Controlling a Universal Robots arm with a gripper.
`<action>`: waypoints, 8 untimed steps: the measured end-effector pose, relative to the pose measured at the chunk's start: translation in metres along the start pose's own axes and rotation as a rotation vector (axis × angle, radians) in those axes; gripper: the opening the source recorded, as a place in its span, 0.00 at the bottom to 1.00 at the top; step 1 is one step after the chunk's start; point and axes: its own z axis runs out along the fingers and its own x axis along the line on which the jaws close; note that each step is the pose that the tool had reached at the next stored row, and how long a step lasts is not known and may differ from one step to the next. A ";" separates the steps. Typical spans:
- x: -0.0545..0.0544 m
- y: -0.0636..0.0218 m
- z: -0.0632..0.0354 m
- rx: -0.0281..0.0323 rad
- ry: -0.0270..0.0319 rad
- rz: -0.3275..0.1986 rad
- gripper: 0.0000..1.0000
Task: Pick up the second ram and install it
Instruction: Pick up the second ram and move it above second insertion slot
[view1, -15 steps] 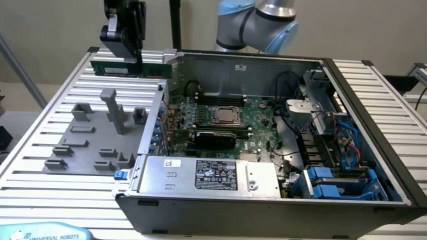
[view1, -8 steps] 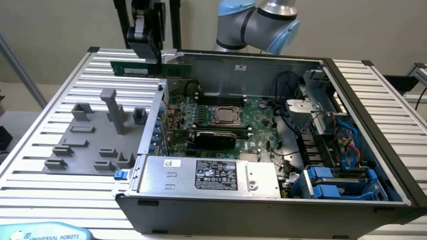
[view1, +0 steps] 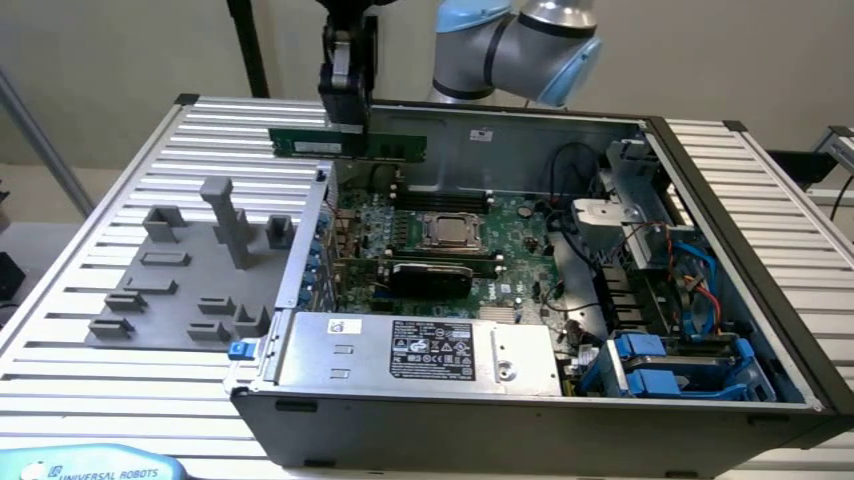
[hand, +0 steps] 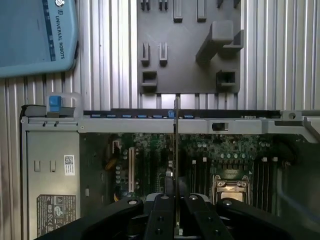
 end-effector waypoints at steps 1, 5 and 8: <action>-0.001 -0.0045 0.0013 0.0000 0.0000 0.000 0.14; -0.007 -0.0227 0.0076 0.0000 -0.0001 0.000 0.14; -0.013 -0.0362 0.0126 0.0000 -0.0001 0.000 0.14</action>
